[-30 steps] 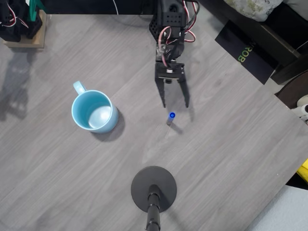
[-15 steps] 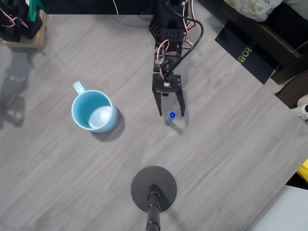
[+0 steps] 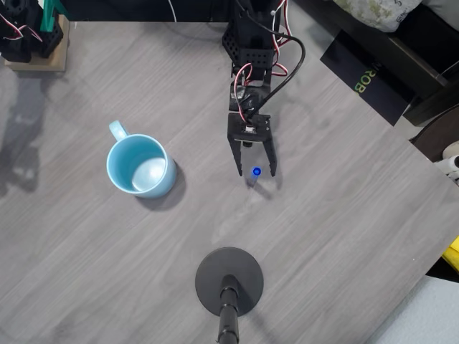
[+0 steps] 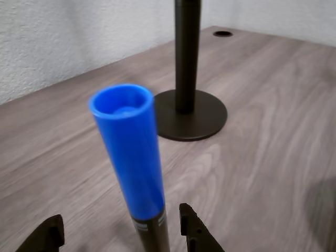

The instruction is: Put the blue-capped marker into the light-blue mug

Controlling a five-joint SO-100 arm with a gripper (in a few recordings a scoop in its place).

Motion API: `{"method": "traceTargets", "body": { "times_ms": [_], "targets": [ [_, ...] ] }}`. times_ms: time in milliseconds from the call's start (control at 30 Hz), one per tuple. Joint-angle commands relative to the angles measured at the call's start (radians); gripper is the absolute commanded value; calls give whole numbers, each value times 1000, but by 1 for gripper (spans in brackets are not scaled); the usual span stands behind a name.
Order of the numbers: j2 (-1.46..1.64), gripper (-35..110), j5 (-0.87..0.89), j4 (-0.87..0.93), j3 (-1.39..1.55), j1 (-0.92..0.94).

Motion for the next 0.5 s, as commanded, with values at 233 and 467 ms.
{"method": "traceTargets", "body": {
  "times_ms": [233, 467],
  "targets": [
    [-135, 32, -6, -109, -100, -32],
    [-308, 27, -54, -291, -109, -12]
  ]
}}
